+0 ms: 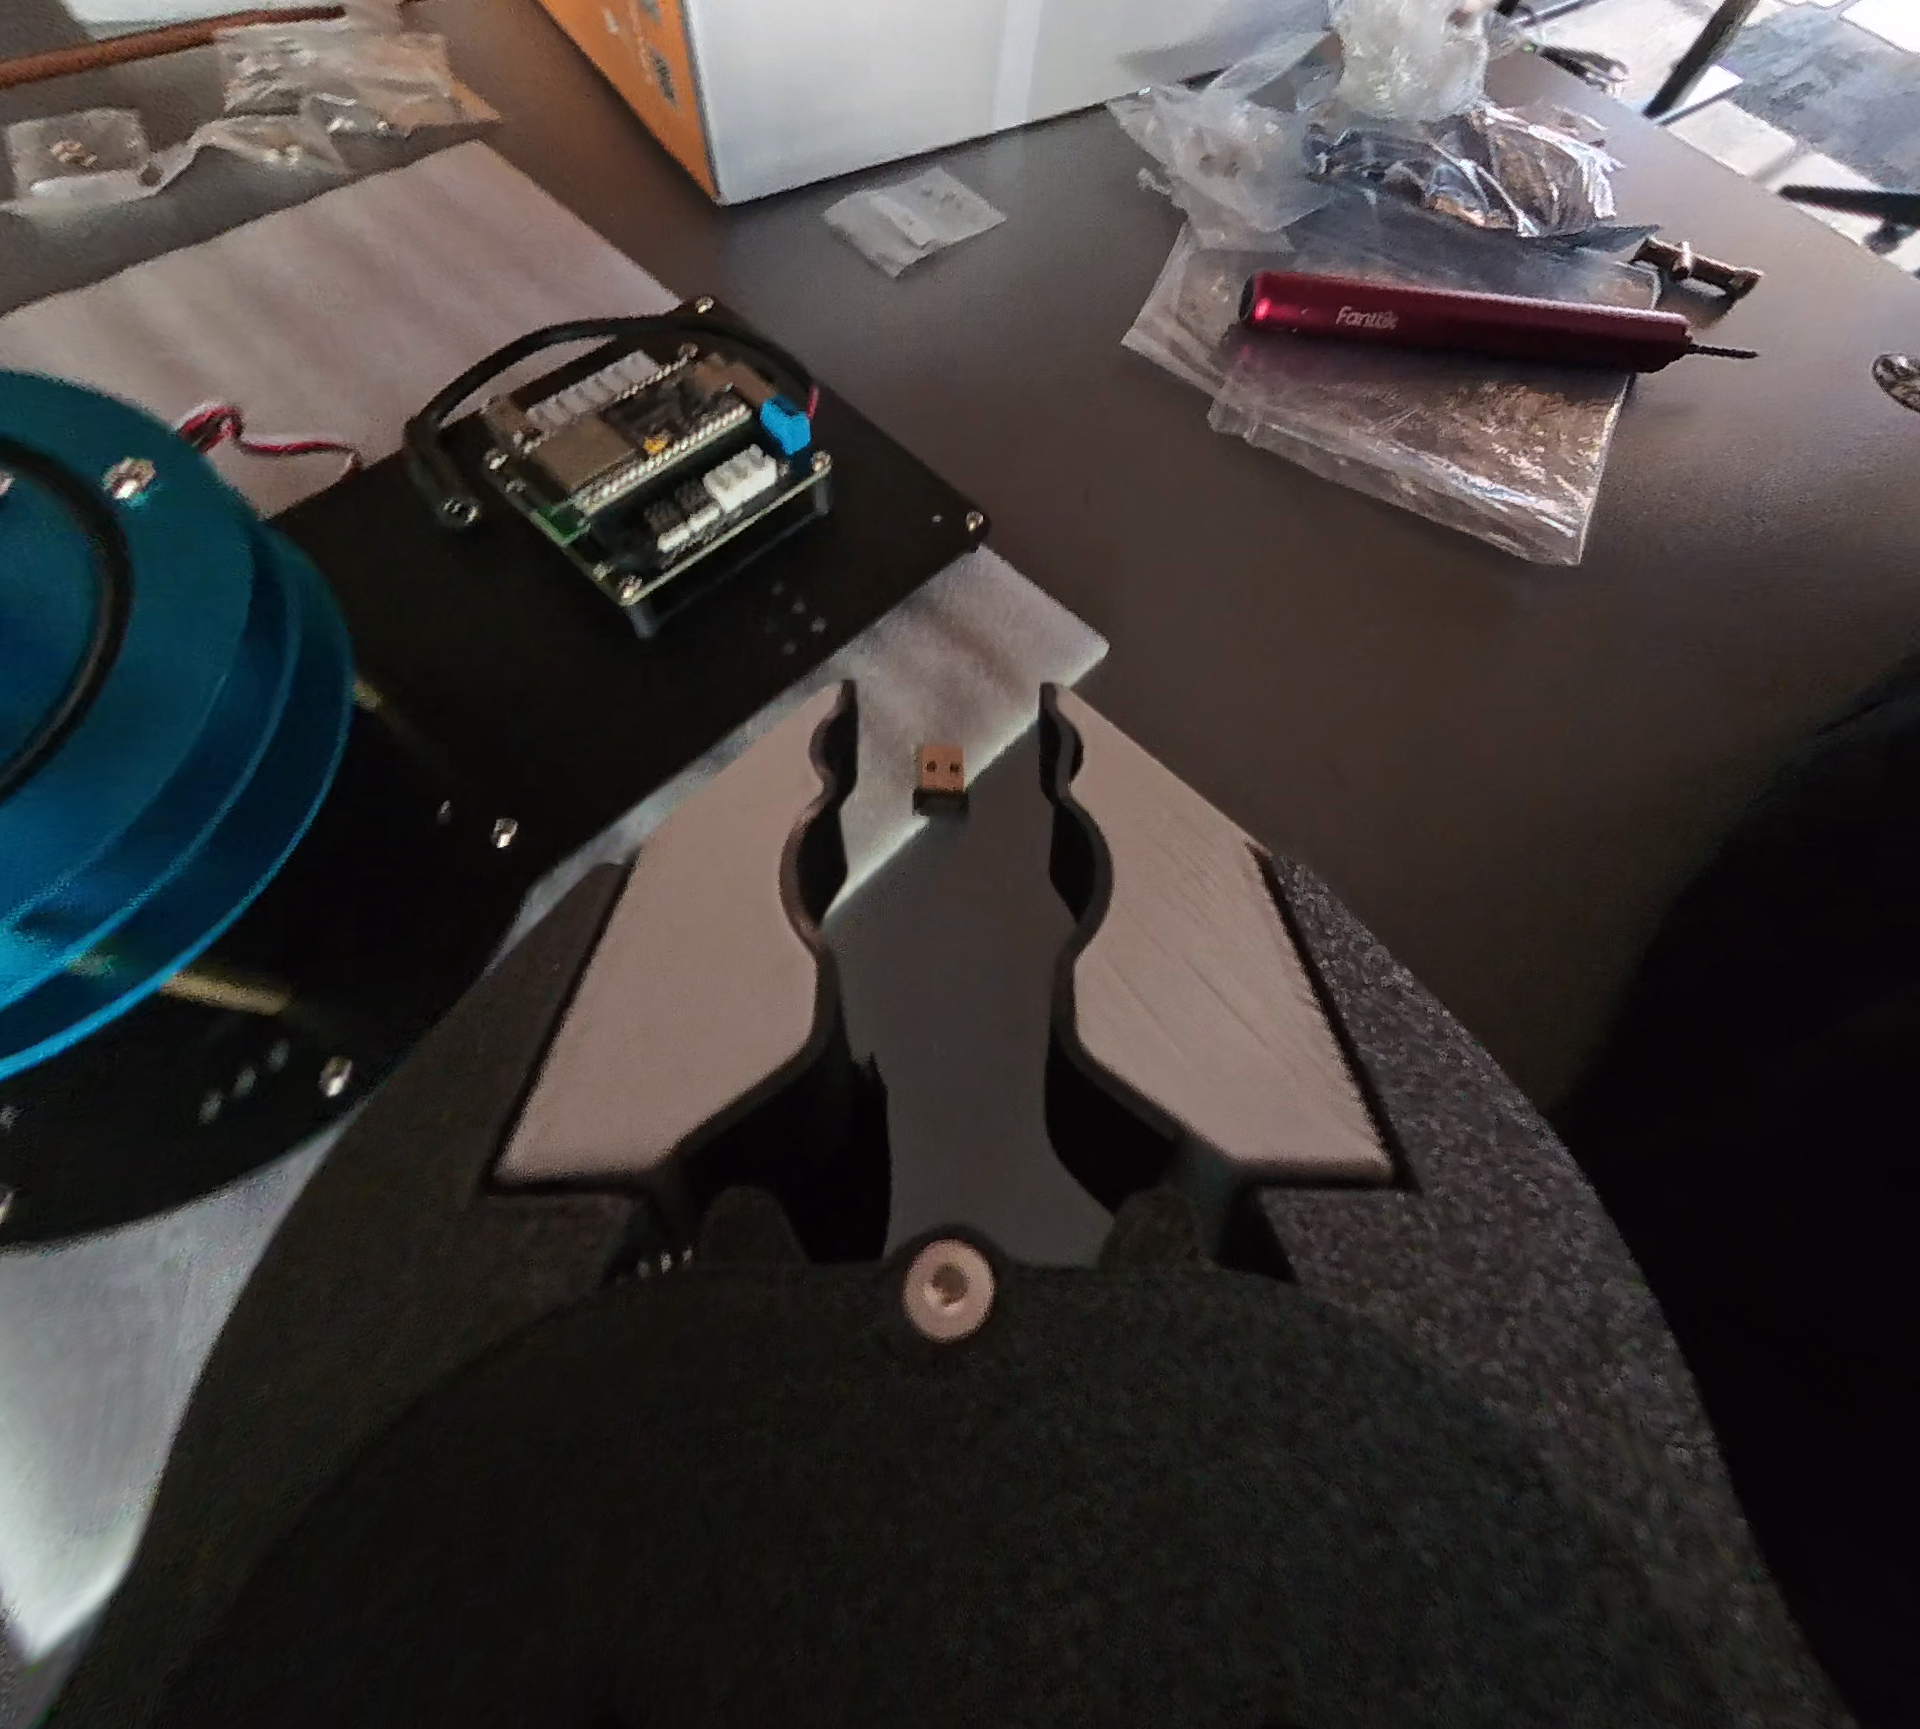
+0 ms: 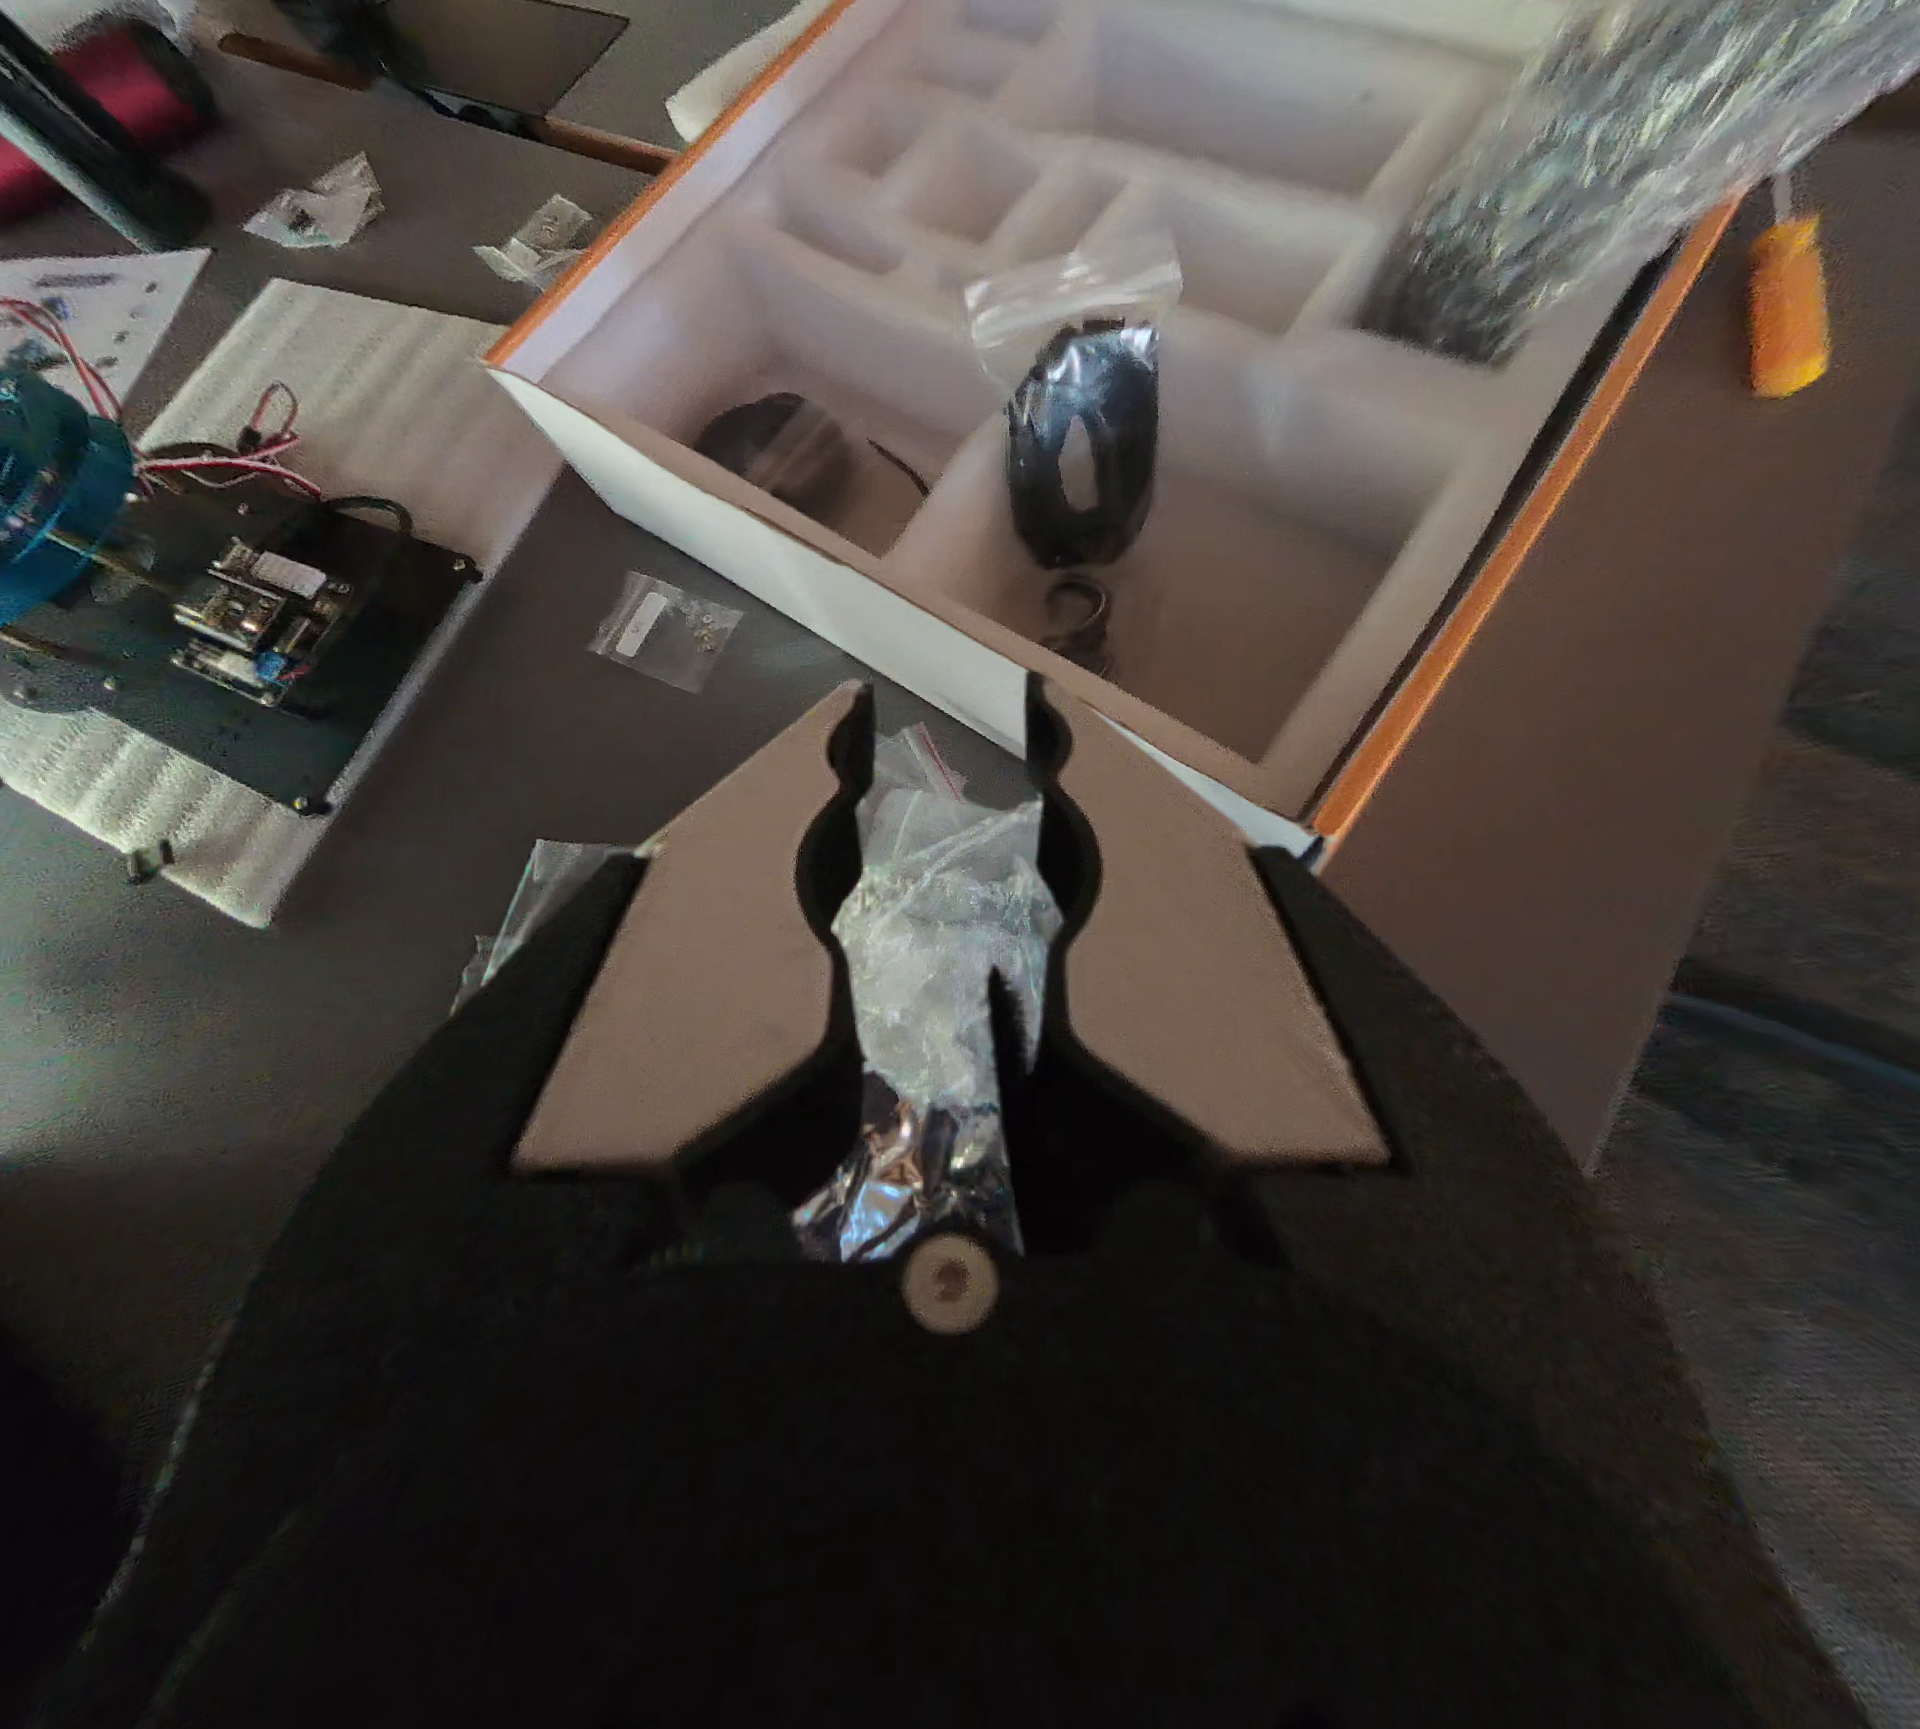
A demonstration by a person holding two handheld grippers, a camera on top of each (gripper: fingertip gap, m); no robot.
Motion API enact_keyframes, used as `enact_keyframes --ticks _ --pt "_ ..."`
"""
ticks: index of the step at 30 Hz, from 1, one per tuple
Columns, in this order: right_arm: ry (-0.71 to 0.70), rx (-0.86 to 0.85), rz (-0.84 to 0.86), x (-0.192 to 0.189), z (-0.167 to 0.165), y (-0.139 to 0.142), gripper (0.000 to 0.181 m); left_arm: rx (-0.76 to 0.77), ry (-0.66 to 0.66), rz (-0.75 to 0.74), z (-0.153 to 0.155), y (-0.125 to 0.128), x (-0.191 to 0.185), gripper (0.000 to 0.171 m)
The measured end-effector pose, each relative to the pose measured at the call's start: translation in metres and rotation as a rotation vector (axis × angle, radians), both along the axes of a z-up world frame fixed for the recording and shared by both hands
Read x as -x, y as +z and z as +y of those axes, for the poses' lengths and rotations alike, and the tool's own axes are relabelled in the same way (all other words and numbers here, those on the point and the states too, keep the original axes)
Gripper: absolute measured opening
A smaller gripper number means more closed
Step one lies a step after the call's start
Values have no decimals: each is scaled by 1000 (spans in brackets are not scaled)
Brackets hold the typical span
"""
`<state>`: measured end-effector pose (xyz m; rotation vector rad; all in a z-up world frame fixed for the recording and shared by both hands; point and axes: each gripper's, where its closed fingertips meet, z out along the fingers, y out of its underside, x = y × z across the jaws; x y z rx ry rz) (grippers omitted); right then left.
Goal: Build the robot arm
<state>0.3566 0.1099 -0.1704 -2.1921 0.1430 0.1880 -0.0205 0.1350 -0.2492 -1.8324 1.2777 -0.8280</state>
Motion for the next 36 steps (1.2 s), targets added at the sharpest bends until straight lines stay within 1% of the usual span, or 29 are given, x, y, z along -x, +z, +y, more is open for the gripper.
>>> enact_keyframes --ticks 3,5,6,8,11,12,14,16,18,19,20,21,22,23,25,27,29,31,34,35,36 --pt "77 -109 -28 28 -11 26 29 16 53 2 -2 0 23 34" --pt "172 -210 -42 64 -16 40 30 25 87 -10 -5 1 38 34" --pt "233 -263 -44 89 -18 44 30 28 104 -23 -6 3 45 34" --pt "390 -322 -42 149 -20 36 30 37 128 -66 -13 9 58 34" --pt "609 -290 -47 242 -20 -2 32 29 163 -165 -28 26 80 34" --pt "668 -280 -32 272 -20 -10 32 12 190 -206 -32 35 89 35" --pt "731 -337 -10 323 -17 -11 29 -39 289 -271 -33 48 116 34" --pt "753 -449 -1 358 -13 1 28 -88 410 -310 -28 57 147 35" --pt "759 -539 -5 382 -9 13 28 -105 509 -329 -22 64 177 36" --pt "772 -572 -3 393 -7 16 29 -108 541 -341 -19 66 191 39" --pt "781 -587 -1 403 -5 14 33 -111 576 -356 -16 69 205 47" --pt "791 -574 -1 413 -2 6 40 -113 617 -375 -12 69 221 51" --pt "815 -540 4 423 1 -4 50 -116 659 -390 -7 68 237 51" --pt "845 -487 16 434 2 -17 56 -121 698 -394 -2 64 253 51" --pt "875 -397 54 450 5 -35 58 -140 761 -384 10 50 286 51" --pt "892 -395 93 463 7 -38 55 -141 785 -345 20 30 315 48" --pt "887 -382 105 475 14 -40 56 -134 809 -300 32 11 346 47" --pt "910 -344 78 491 21 -47 60 -170 811 -272 49 1 376 46" --pt "925 -284 0 518 40 -60 57 -210 880 -260 92 -3 422 46" --pt "944 -259 25 532 43 -62 57 -189 914 -262 108 -4 436 46" --pt "981 -232 94 549 41 -63 57 -163 950 -266 122 -4 451 46"
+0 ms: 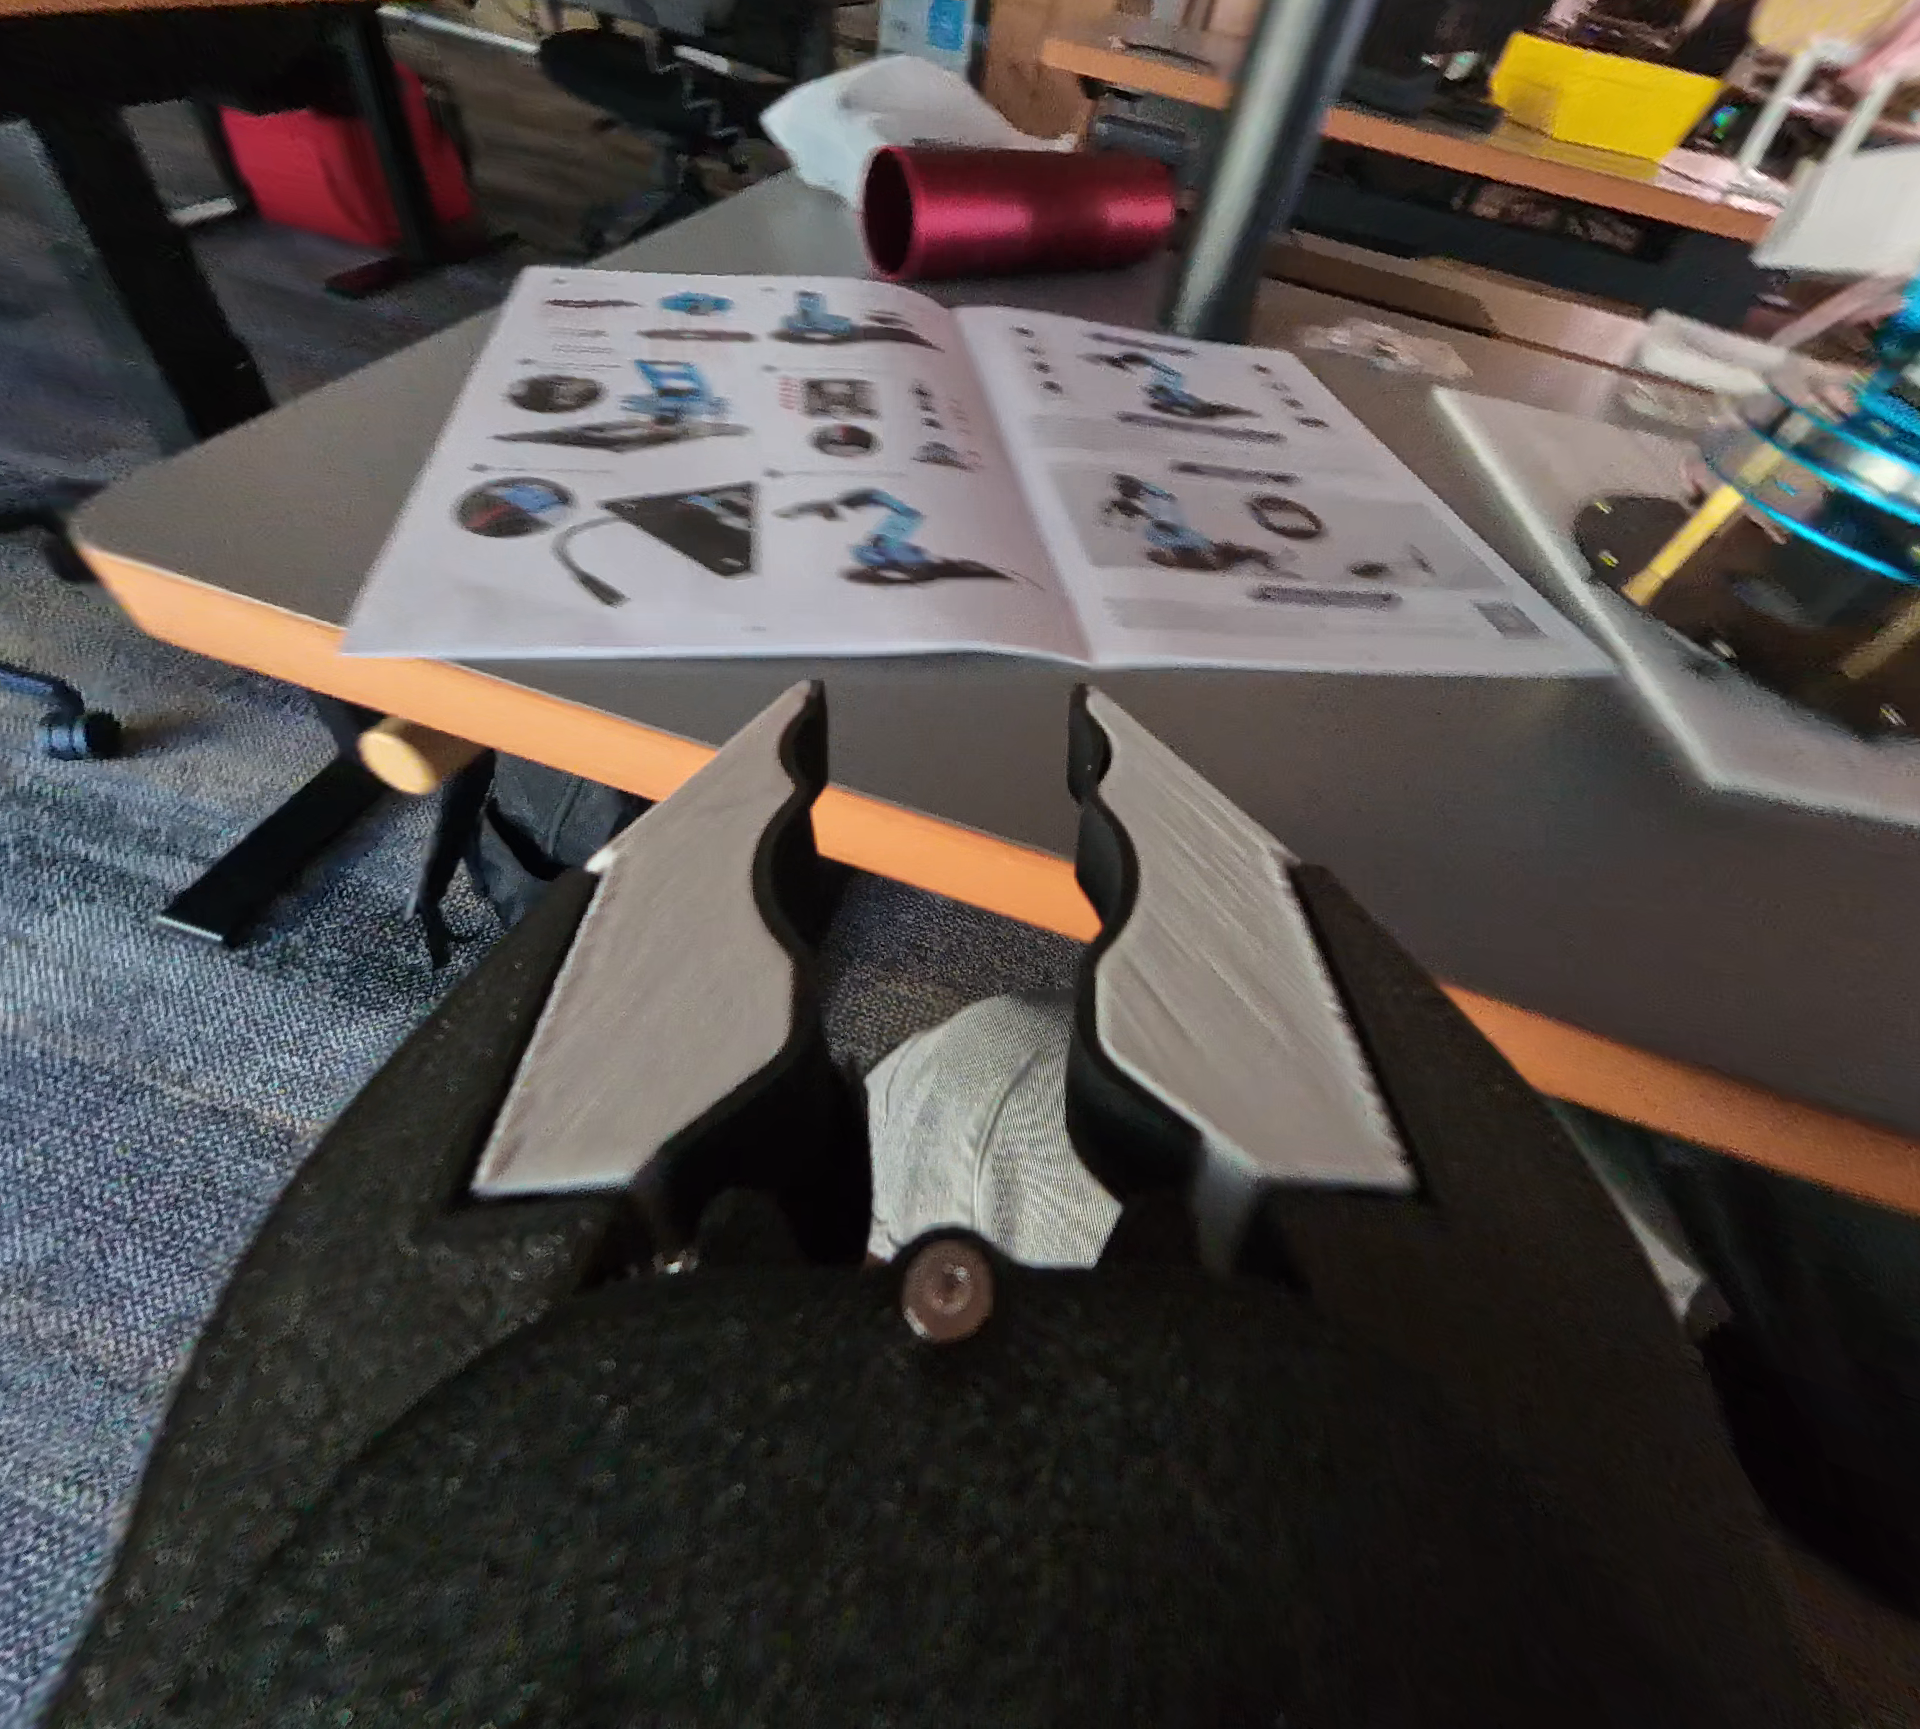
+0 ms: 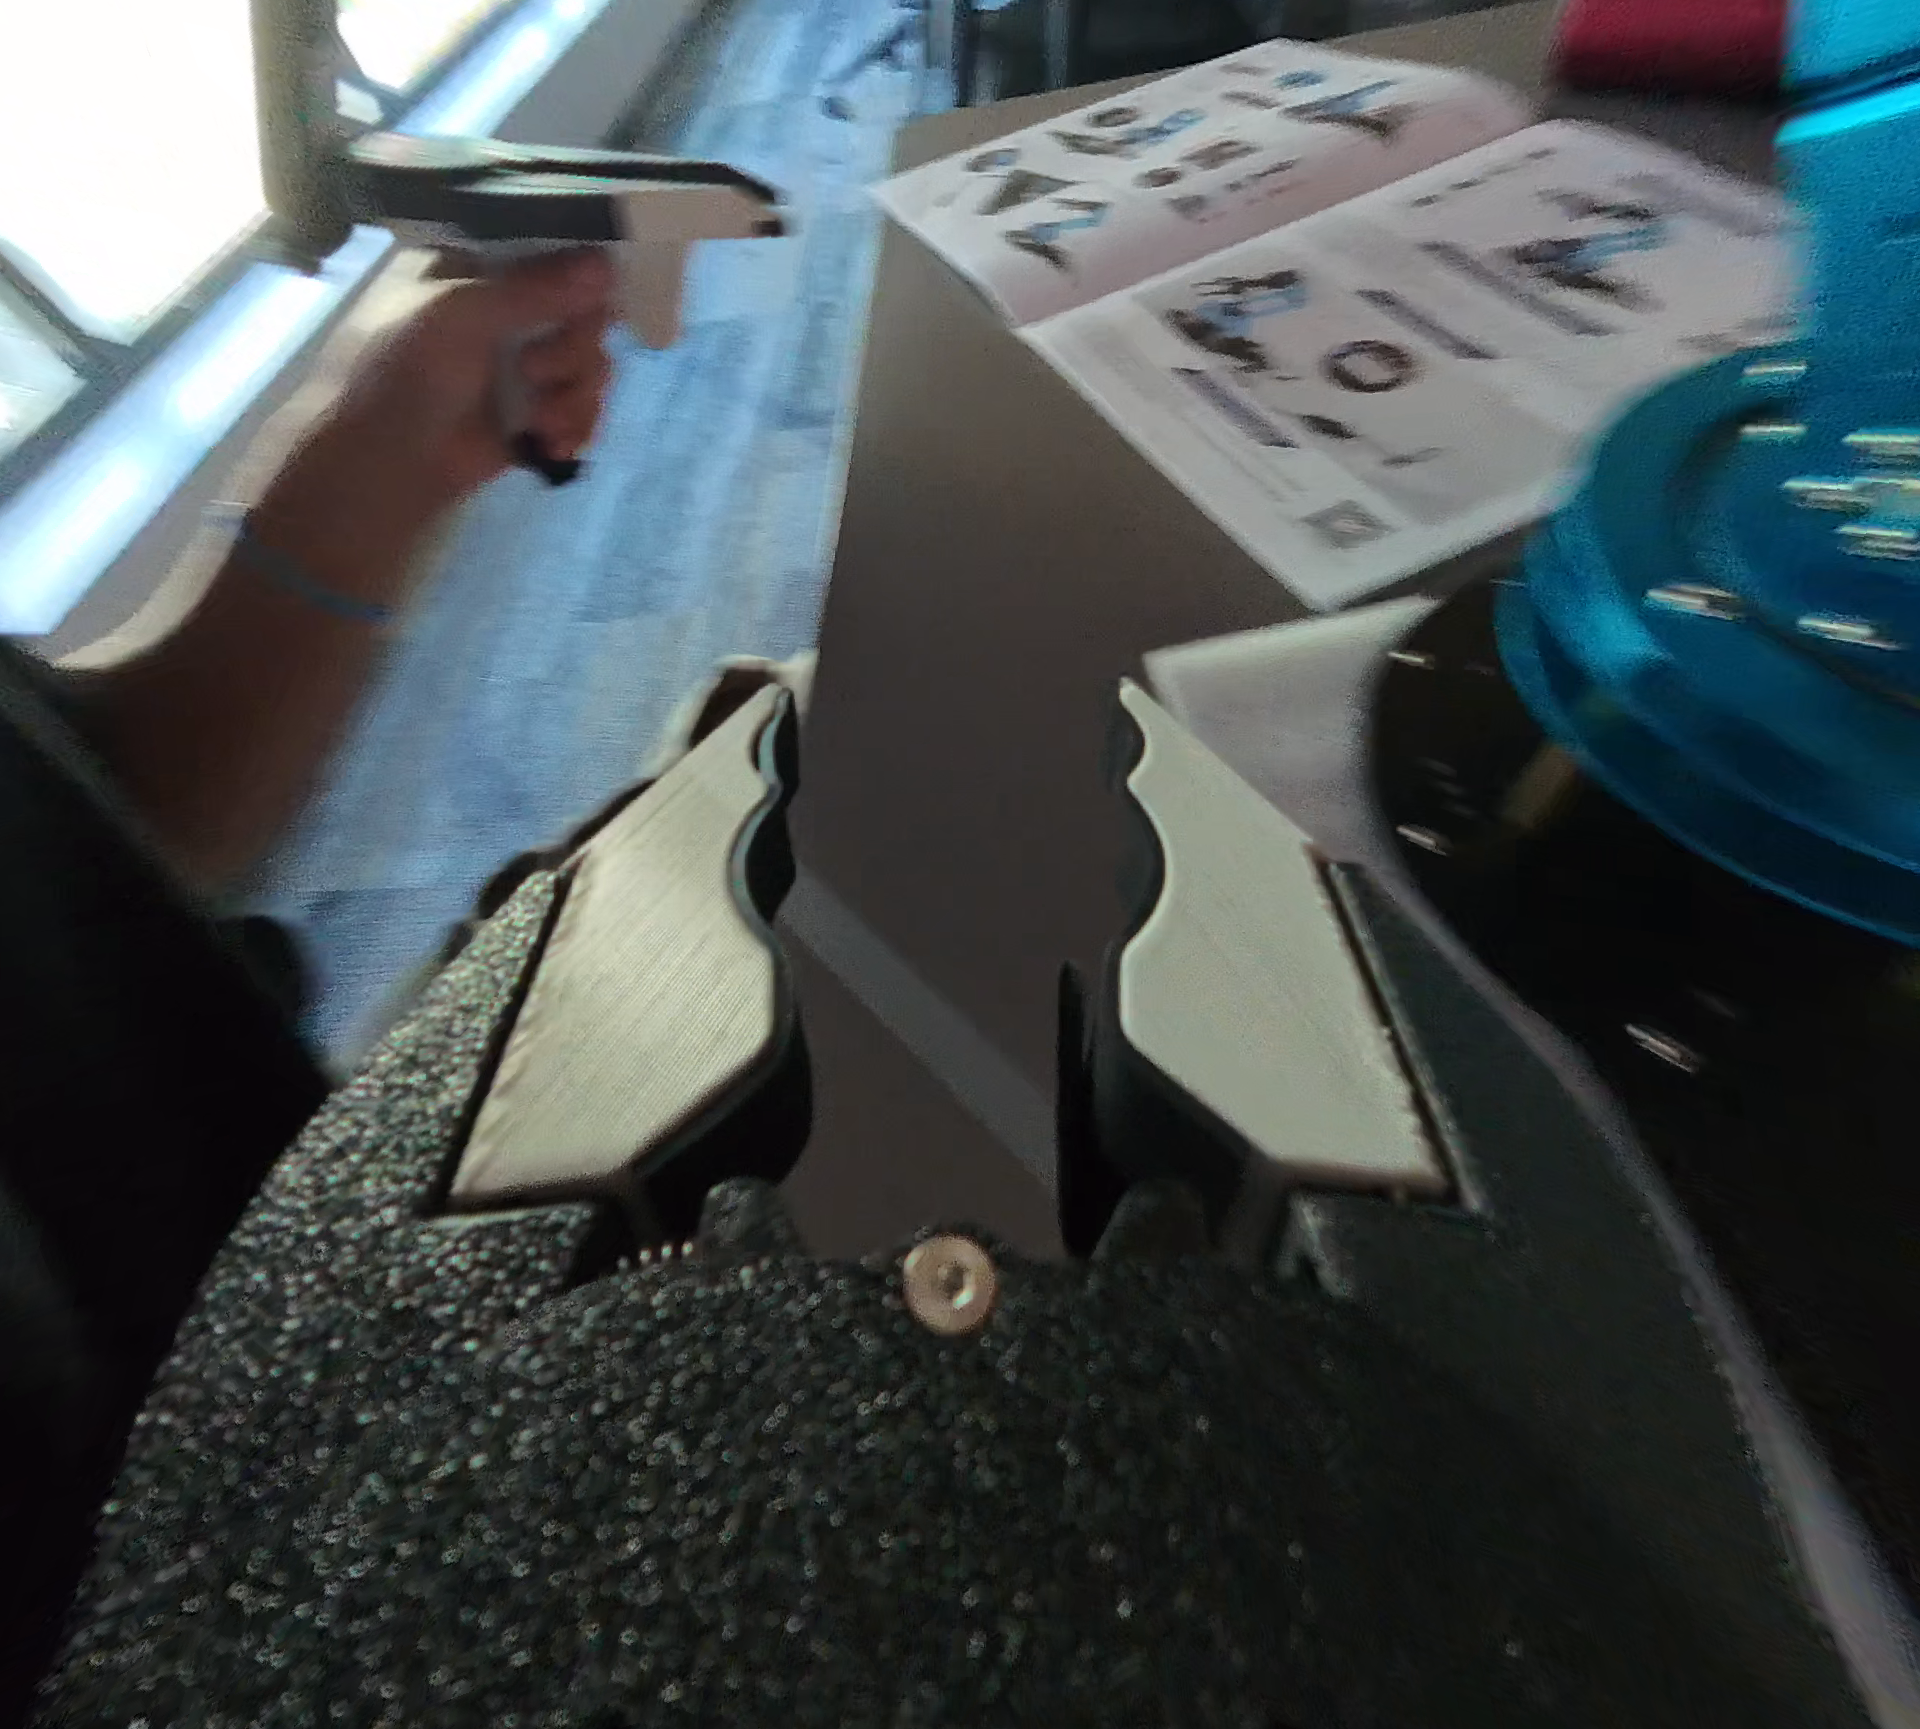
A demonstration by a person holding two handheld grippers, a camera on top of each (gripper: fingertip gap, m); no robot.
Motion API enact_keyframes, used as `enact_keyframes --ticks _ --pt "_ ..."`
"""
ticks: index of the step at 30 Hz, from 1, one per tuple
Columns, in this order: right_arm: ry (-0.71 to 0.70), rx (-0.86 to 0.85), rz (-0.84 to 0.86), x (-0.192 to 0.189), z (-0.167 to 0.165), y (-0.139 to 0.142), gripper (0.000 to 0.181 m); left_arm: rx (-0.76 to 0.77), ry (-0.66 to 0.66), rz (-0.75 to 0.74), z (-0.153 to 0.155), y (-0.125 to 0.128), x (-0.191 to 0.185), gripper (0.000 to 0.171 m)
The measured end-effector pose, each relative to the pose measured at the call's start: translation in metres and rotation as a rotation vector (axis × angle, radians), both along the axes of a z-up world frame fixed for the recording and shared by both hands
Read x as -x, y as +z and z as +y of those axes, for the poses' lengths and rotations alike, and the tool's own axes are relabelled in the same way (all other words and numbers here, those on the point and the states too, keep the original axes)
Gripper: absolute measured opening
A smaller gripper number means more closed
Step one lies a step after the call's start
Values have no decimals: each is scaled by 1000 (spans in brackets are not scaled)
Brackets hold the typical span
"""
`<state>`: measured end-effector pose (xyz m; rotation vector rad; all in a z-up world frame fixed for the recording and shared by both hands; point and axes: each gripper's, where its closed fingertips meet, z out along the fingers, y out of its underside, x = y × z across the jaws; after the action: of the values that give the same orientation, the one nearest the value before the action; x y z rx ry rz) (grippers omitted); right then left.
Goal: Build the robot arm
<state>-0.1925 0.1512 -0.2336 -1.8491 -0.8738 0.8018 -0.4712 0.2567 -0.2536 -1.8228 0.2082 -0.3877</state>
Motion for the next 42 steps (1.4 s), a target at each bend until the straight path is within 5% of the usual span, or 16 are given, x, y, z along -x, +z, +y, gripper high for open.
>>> enact_keyframes --ticks 7,11,23,32,37,42 --pt "47 100 -62 64 9 -36 41 13 9 -26 55 -2 56 46" --pt "-75 55 -186 65 36 -51 38 -1 -29 -4 74 -3 60 45" --pt "-277 -44 -161 47 67 -39 27 83 -119 21 127 -7 71 43" --pt "-392 -220 -437 36 74 -50 18 327 -301 48 176 -25 75 40" --pt "-480 -186 -443 22 82 -51 22 395 -302 -66 162 -26 55 40" --pt "-543 -179 -446 13 87 -50 24 368 -167 -137 148 -23 51 40"
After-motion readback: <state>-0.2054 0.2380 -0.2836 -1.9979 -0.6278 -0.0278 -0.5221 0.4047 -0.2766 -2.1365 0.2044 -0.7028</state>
